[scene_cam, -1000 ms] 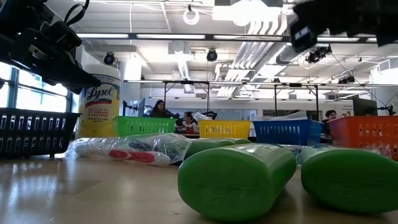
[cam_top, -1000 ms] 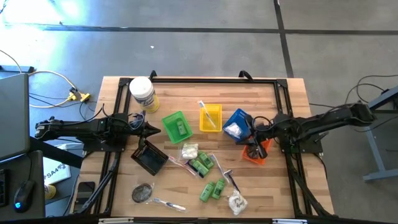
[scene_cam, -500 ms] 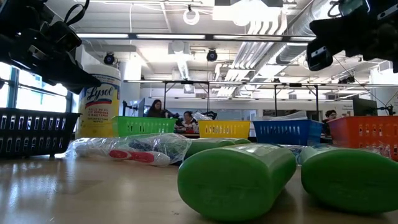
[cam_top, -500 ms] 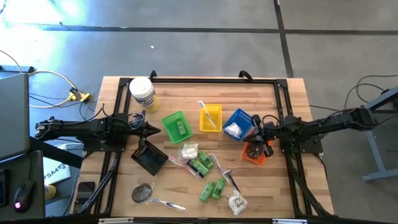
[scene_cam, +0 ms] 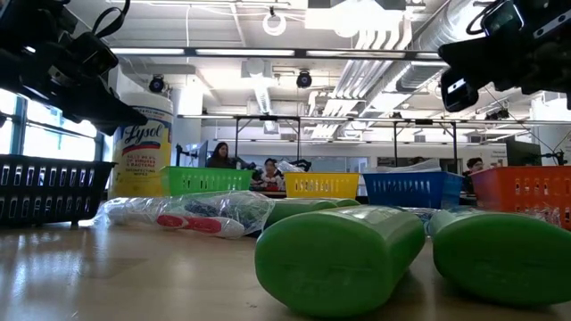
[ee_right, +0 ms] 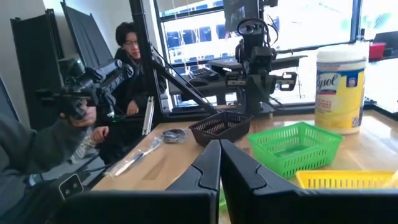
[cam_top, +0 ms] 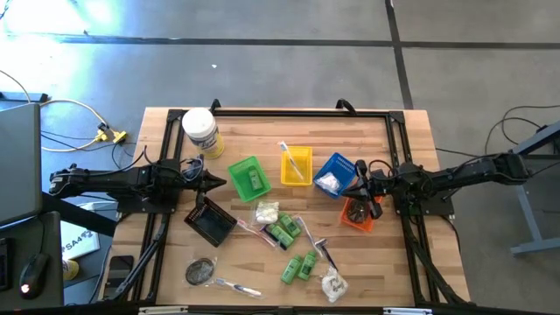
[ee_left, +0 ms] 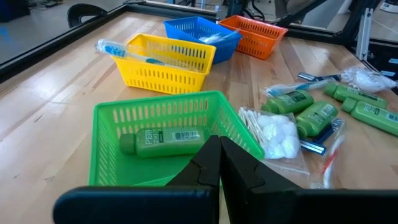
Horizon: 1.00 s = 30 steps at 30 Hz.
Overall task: Pick & Place Travel size toiletries
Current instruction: Put the orange toothbrush into the yellow bin
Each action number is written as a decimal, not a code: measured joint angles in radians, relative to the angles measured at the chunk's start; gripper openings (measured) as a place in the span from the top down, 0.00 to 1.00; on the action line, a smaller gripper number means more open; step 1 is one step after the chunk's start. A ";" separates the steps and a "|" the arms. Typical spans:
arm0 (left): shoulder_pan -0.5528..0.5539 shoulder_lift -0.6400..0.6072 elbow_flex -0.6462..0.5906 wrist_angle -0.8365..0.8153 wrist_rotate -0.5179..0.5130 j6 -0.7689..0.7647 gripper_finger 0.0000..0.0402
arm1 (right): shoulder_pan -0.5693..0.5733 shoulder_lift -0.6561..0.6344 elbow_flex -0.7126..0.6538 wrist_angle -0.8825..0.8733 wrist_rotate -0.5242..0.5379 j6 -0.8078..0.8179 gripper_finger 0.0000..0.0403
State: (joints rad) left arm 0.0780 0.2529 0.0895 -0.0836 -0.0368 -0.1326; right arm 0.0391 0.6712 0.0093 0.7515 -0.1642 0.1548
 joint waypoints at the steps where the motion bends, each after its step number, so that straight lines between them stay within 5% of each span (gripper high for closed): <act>1: 0.000 0.000 0.000 0.001 0.000 0.000 1.00 | 0.000 0.001 0.000 -0.004 0.001 0.003 1.00; 30: 0.000 0.010 0.057 0.008 -0.001 -0.113 1.00 | 0.000 0.042 -0.003 -0.077 0.035 0.001 1.00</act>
State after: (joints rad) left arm 0.0778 0.2626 0.1467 -0.0756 -0.0378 -0.2455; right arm 0.0391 0.7128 0.0063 0.6743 -0.1287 0.1562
